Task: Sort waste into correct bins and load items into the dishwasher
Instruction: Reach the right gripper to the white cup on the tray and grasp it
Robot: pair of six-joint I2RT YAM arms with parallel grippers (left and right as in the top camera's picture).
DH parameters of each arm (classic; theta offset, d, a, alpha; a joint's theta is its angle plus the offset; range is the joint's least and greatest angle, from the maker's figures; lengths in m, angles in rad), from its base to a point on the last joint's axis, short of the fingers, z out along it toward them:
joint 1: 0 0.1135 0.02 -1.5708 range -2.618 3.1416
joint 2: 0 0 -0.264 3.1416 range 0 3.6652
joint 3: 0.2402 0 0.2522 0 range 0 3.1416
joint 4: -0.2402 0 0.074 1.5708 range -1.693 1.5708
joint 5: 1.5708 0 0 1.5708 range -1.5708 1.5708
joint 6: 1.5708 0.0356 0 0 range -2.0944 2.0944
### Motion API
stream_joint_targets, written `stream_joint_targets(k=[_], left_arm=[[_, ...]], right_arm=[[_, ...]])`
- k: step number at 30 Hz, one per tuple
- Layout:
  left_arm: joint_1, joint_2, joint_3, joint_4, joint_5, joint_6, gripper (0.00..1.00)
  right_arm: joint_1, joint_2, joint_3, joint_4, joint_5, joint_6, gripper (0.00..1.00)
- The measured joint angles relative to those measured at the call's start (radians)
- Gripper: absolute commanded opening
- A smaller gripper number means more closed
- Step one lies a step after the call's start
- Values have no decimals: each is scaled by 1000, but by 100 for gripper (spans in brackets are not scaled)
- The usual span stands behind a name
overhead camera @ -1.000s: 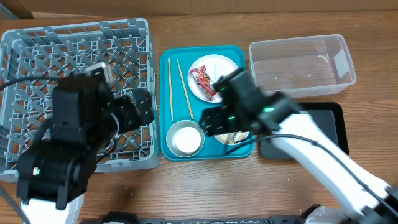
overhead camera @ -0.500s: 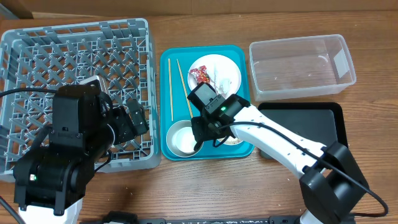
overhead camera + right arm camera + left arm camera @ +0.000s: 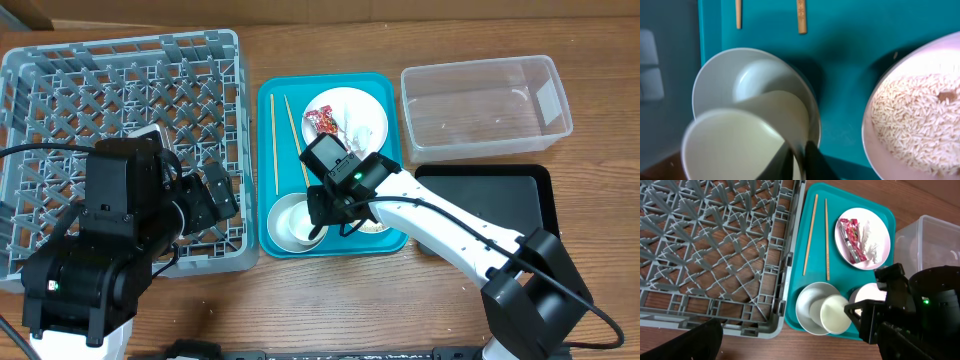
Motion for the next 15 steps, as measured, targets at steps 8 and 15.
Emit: stream_joint_targets(k=[8, 15], left_arm=[[0, 0, 0, -7, 0, 0, 100], [0, 0, 0, 7, 9, 13, 100]], right_arm=[[-2, -1, -1, -3, 1, 14, 4], [-134, -140, 13, -11, -147, -109, 4]])
